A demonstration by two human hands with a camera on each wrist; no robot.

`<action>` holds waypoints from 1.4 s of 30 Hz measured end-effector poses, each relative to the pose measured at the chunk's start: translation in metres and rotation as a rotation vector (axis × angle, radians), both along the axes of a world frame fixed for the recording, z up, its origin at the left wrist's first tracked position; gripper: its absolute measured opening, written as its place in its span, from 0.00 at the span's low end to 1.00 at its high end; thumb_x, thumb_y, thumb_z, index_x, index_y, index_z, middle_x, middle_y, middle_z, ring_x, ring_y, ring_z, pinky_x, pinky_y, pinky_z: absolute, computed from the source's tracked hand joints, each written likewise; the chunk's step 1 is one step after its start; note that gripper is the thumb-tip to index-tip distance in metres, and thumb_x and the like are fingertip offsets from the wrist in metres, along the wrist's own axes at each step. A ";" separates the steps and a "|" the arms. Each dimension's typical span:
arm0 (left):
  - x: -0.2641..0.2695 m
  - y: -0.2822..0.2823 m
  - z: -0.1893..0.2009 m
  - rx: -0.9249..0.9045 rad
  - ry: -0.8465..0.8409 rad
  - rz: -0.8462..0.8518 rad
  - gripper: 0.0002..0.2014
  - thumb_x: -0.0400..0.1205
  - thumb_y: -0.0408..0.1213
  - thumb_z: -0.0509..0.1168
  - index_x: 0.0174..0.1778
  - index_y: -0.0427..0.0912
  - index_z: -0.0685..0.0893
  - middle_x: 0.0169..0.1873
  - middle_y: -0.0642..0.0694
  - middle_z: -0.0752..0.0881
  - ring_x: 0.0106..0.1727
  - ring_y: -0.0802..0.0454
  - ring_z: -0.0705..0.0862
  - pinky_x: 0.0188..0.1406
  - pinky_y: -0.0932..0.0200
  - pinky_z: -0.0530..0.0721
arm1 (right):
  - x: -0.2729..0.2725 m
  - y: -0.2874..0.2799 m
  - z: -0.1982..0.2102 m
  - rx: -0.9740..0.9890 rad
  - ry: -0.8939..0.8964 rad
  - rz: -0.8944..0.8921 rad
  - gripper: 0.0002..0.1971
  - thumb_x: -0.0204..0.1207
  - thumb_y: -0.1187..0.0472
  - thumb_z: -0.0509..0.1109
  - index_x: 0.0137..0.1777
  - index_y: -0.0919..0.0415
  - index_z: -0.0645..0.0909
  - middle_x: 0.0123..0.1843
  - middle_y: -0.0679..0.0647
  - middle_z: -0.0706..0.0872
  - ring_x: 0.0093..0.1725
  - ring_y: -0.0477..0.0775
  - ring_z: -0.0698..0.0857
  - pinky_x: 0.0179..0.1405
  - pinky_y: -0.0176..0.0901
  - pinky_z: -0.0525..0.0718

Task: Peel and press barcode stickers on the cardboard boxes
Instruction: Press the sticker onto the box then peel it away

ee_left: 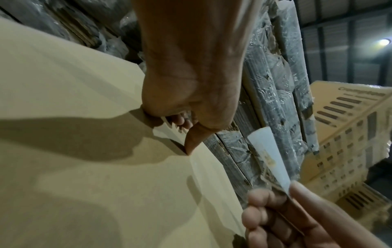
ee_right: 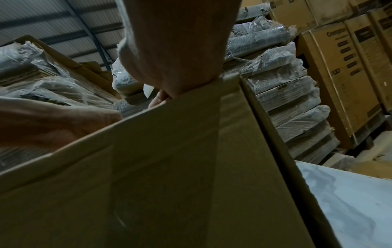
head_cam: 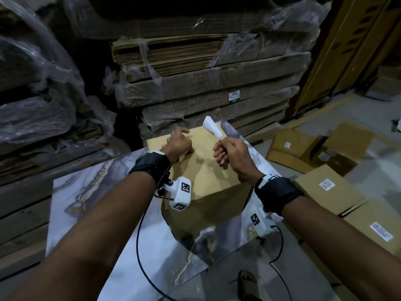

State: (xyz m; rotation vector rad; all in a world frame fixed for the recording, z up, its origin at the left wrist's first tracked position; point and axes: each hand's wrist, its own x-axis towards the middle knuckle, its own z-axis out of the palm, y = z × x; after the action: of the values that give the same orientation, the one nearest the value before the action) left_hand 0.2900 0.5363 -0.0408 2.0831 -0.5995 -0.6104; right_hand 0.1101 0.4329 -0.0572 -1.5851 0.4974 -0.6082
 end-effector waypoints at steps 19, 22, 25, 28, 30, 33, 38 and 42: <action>0.033 0.080 0.003 0.712 -0.963 -0.302 0.30 0.90 0.56 0.45 0.88 0.51 0.57 0.89 0.41 0.51 0.88 0.39 0.53 0.81 0.32 0.55 | 0.004 0.003 -0.001 -0.010 0.004 -0.023 0.25 0.91 0.48 0.61 0.43 0.70 0.84 0.33 0.62 0.85 0.31 0.59 0.80 0.28 0.45 0.78; 0.004 0.066 -0.001 0.549 -0.939 -0.604 0.30 0.91 0.57 0.44 0.90 0.52 0.52 0.90 0.46 0.50 0.89 0.42 0.53 0.82 0.38 0.55 | 0.002 0.003 0.000 -0.006 -0.003 -0.025 0.25 0.91 0.49 0.61 0.43 0.71 0.84 0.33 0.63 0.84 0.31 0.59 0.80 0.27 0.44 0.77; -0.024 0.061 -0.009 0.414 -0.894 -0.838 0.32 0.90 0.63 0.42 0.90 0.57 0.48 0.90 0.52 0.46 0.90 0.47 0.48 0.84 0.40 0.51 | 0.002 0.003 0.000 -0.022 -0.005 -0.032 0.25 0.91 0.50 0.61 0.43 0.71 0.85 0.32 0.64 0.85 0.30 0.59 0.80 0.27 0.44 0.79; -0.020 0.066 -0.015 0.397 -0.915 -0.833 0.30 0.90 0.62 0.39 0.89 0.61 0.46 0.90 0.53 0.45 0.90 0.48 0.46 0.84 0.42 0.50 | 0.003 0.002 0.000 -0.019 -0.003 -0.033 0.25 0.91 0.51 0.61 0.43 0.71 0.85 0.32 0.64 0.85 0.30 0.58 0.81 0.26 0.44 0.79; -0.007 0.070 -0.014 0.529 -0.874 -0.634 0.31 0.90 0.62 0.38 0.90 0.60 0.45 0.90 0.49 0.45 0.90 0.45 0.47 0.86 0.42 0.48 | 0.005 0.002 0.000 -0.003 0.002 -0.036 0.24 0.91 0.51 0.61 0.42 0.71 0.84 0.32 0.64 0.84 0.30 0.58 0.79 0.26 0.44 0.77; -0.003 0.072 -0.010 0.663 -0.789 -0.273 0.32 0.90 0.58 0.41 0.90 0.47 0.52 0.90 0.41 0.49 0.89 0.38 0.48 0.86 0.36 0.45 | 0.007 0.001 -0.002 -0.007 0.010 -0.034 0.26 0.91 0.50 0.61 0.43 0.73 0.84 0.32 0.64 0.84 0.30 0.58 0.79 0.26 0.44 0.77; -0.039 0.064 -0.015 0.353 -0.896 -0.722 0.32 0.91 0.59 0.42 0.90 0.49 0.50 0.90 0.42 0.48 0.90 0.42 0.47 0.87 0.40 0.50 | 0.006 -0.002 -0.004 -0.034 0.002 -0.034 0.26 0.91 0.50 0.60 0.43 0.73 0.84 0.32 0.69 0.84 0.29 0.58 0.81 0.25 0.42 0.79; -0.026 0.065 -0.019 0.493 -0.908 -0.703 0.29 0.91 0.58 0.39 0.90 0.61 0.46 0.90 0.48 0.47 0.90 0.43 0.49 0.85 0.38 0.51 | 0.007 -0.001 -0.003 -0.028 0.007 -0.028 0.25 0.91 0.50 0.60 0.43 0.70 0.85 0.33 0.67 0.84 0.29 0.57 0.81 0.25 0.41 0.80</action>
State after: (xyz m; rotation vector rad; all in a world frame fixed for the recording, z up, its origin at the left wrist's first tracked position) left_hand 0.2644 0.6012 -0.0595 2.5603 -1.9050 -0.1301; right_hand 0.1171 0.4314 -0.0606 -1.6094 0.5191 -0.6326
